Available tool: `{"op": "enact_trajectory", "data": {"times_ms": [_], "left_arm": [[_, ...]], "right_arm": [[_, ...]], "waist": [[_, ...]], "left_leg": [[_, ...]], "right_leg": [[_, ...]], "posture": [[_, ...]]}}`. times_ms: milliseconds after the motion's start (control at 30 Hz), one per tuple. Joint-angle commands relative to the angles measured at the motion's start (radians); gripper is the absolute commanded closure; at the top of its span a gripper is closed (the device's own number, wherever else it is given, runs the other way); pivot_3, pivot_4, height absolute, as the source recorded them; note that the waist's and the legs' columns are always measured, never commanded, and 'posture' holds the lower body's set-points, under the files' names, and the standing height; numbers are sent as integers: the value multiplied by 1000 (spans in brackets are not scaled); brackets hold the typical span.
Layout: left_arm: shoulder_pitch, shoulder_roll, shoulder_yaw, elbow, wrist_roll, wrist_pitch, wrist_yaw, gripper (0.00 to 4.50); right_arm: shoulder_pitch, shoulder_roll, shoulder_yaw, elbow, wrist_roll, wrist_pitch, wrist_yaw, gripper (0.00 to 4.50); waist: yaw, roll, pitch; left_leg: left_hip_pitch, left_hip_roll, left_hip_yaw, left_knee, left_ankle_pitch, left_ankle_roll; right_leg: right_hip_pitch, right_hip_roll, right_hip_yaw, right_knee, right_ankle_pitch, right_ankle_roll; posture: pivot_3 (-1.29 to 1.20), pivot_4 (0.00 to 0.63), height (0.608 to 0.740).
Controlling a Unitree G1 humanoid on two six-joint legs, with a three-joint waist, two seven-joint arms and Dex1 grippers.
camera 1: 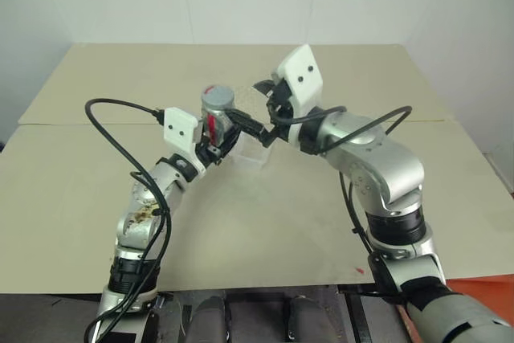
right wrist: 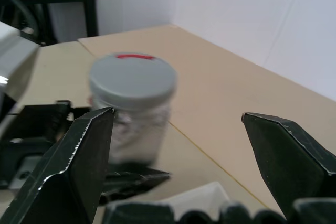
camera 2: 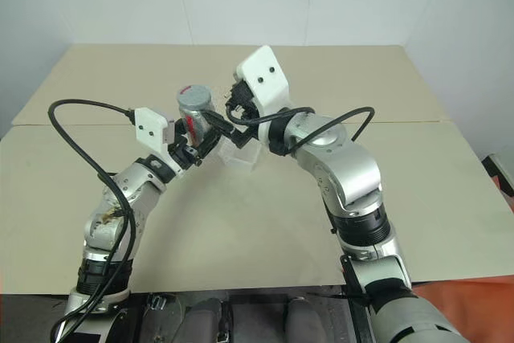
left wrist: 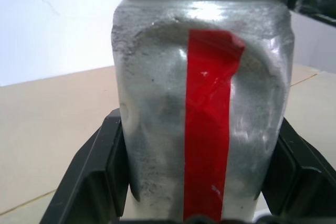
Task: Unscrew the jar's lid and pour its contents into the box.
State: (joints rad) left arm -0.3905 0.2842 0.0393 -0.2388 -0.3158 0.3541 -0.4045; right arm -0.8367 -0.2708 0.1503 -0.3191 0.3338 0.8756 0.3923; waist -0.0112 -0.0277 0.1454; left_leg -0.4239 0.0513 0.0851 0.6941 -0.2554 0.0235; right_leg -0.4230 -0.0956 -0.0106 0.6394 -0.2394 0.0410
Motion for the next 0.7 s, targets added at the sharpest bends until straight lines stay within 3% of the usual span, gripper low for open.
{"op": "enact_trajectory", "data": {"times_ms": [33, 500, 700], "left_arm": [[-4, 4, 7, -53, -13, -11, -7, 1641], [-8, 9, 0, -41, -10, -5, -24, 1641], [-18, -4, -17, -30, -7, -9, -26, 1641]], "right_arm": [[0, -10, -36, -28, -3, 3, -11, 75], [22, -31, -83, -113, 97, -3, 66, 75], [-10, 4, -41, -95, 89, -18, 44, 75]], "waist": [[-1, 0, 0], [-1, 0, 0], [-1, 0, 0]], "left_leg": [[0, 0, 0, 0, 0, 0], [0, 0, 0, 0, 0, 0], [0, 0, 0, 0, 0, 0]], "right_leg": [[0, 0, 0, 0, 0, 0], [0, 0, 0, 0, 0, 0], [0, 0, 0, 0, 0, 0]], "posture": [[0, 150, 740], [0, 150, 740], [0, 150, 740]]}}
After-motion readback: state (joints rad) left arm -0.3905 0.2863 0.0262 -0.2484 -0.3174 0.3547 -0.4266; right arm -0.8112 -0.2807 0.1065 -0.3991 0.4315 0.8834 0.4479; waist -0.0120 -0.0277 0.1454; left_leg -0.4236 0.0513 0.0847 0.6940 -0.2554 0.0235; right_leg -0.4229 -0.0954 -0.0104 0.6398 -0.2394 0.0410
